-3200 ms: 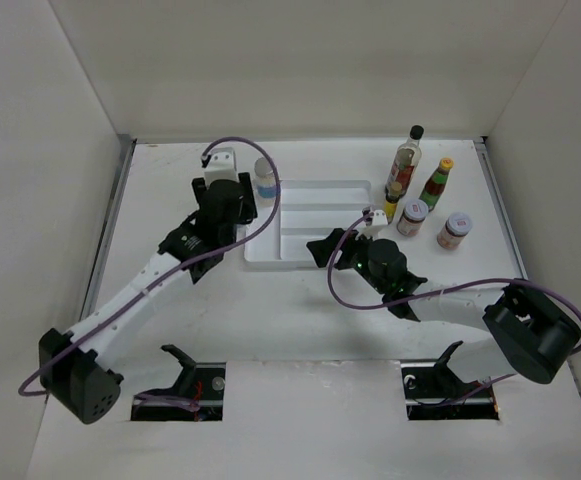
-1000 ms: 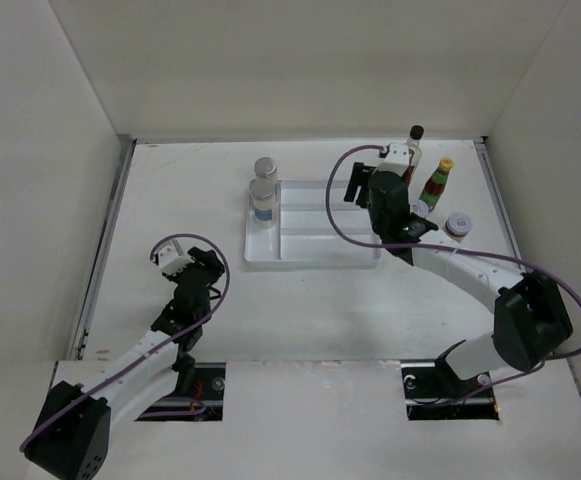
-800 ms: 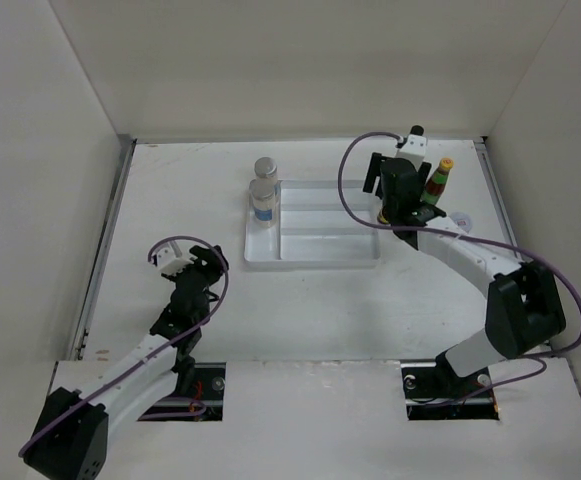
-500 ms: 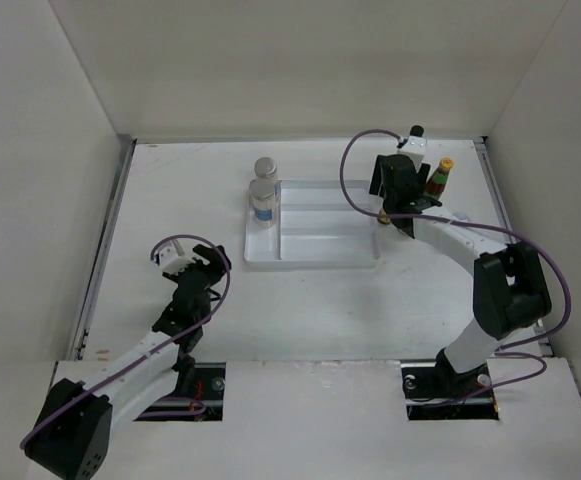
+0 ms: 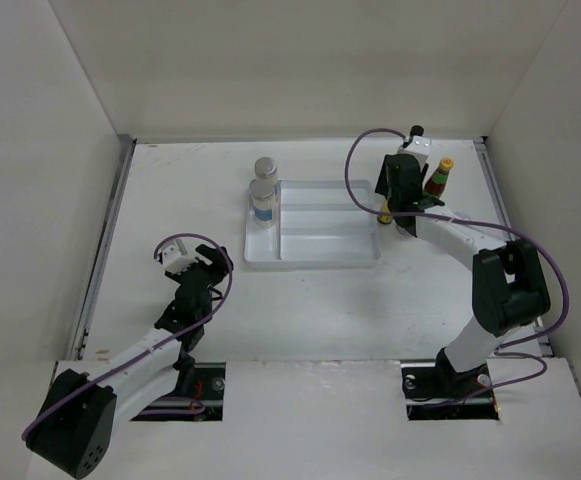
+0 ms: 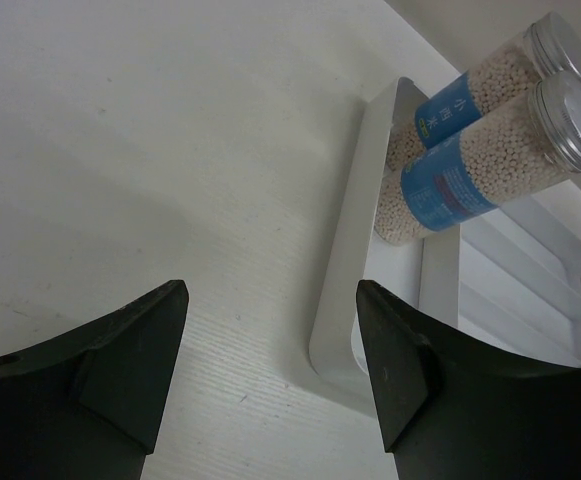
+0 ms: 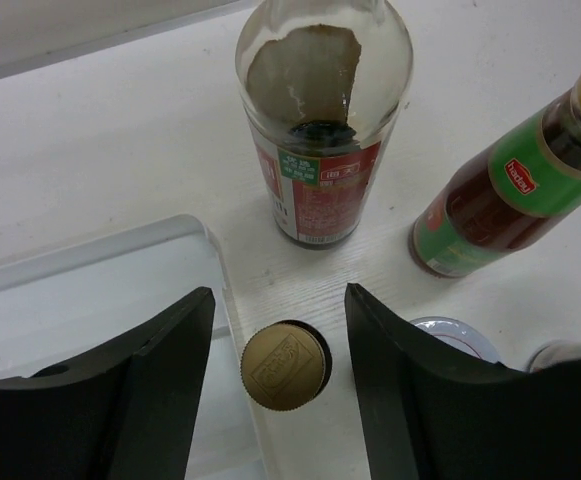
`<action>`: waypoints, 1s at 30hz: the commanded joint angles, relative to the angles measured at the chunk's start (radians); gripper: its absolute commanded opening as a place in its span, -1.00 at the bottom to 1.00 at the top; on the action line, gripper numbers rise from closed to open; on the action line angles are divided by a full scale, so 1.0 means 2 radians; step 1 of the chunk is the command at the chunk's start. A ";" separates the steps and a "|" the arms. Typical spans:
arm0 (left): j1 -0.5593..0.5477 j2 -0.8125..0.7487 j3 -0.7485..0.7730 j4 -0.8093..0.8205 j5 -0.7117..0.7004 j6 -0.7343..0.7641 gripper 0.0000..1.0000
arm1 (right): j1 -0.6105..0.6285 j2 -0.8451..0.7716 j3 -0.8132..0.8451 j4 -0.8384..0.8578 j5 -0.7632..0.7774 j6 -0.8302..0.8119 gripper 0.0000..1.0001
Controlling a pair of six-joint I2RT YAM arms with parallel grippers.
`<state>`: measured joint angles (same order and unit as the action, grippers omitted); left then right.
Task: Organize the condiment bottles
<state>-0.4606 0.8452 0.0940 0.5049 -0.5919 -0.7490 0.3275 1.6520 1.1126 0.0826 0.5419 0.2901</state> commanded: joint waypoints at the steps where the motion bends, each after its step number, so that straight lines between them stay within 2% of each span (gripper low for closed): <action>1: 0.001 -0.007 0.006 0.027 0.003 -0.003 0.34 | -0.006 0.013 0.007 0.017 -0.012 0.000 0.25; 3: 0.001 -0.009 0.004 0.028 0.003 -0.003 0.34 | -0.005 0.014 0.002 0.009 -0.010 0.003 0.23; 5: -0.001 -0.007 0.005 0.028 0.003 -0.003 0.34 | -0.005 0.011 -0.007 0.010 -0.012 0.010 0.12; 10: -0.003 0.003 0.009 0.030 0.004 -0.004 0.34 | -0.004 -0.001 -0.008 0.014 -0.007 0.011 -0.39; 11: -0.004 0.006 0.010 0.031 0.004 -0.004 0.34 | -0.004 -0.011 -0.009 0.022 -0.002 0.009 -0.43; 15: -0.001 0.010 0.010 0.032 0.008 -0.004 0.34 | 0.011 -0.039 0.015 0.036 0.021 -0.017 -0.46; 19: 0.003 0.007 0.009 0.032 0.003 -0.004 0.34 | 0.054 -0.042 0.056 0.038 0.027 -0.041 -0.46; 25: 0.002 0.009 0.009 0.033 0.006 -0.006 0.34 | 0.121 0.049 0.152 0.052 0.000 -0.038 -0.46; 30: 0.001 0.012 0.009 0.033 0.019 -0.007 0.34 | 0.146 0.133 0.247 0.049 -0.021 -0.038 -0.45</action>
<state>-0.4583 0.8688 0.0940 0.5205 -0.5739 -0.7517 0.6128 1.8584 1.5105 0.1200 0.5274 0.2199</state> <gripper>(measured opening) 0.666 0.413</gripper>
